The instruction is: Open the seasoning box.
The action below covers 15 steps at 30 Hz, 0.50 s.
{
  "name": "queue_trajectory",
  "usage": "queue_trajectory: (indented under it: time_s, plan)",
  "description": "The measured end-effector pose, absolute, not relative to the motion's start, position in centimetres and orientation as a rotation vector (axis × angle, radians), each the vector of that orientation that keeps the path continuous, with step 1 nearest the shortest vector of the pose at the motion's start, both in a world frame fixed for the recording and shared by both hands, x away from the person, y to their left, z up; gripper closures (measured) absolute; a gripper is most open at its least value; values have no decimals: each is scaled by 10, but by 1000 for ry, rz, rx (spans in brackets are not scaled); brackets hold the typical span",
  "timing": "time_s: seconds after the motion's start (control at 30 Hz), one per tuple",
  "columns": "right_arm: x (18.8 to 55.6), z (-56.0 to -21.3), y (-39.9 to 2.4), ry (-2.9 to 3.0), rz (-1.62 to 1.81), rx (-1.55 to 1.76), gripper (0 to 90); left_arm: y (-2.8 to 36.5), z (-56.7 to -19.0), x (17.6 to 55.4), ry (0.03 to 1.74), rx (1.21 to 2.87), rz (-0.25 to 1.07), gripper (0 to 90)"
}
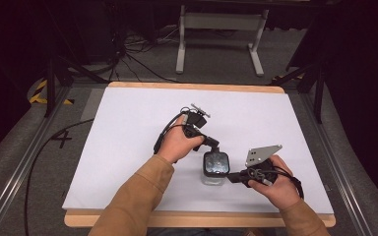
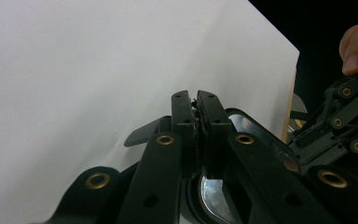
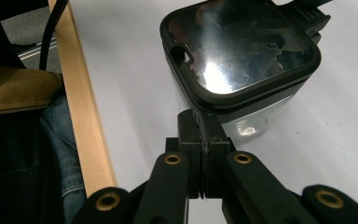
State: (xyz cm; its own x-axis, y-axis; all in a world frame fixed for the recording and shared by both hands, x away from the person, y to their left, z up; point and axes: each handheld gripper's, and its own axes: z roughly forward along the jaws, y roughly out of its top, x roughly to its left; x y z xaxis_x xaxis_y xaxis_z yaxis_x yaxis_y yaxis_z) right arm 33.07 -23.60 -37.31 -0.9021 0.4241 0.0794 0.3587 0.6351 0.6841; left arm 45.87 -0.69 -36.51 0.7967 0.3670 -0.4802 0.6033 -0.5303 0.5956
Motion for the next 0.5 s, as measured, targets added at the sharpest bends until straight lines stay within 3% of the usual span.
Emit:
queue_trajectory:
  time_s: [0.2,0.3,0.5]
  plan:
    - [330,-372,-236,2722,1151,660,900,-7,-365,458,710,2188,-369,868]
    - [330,-370,-236,2696,1179,654,900,-6,-361,456,706,2190,-251,892]
    - [330,-368,-237,2671,1196,661,900,3,-349,450,672,2150,-210,860]
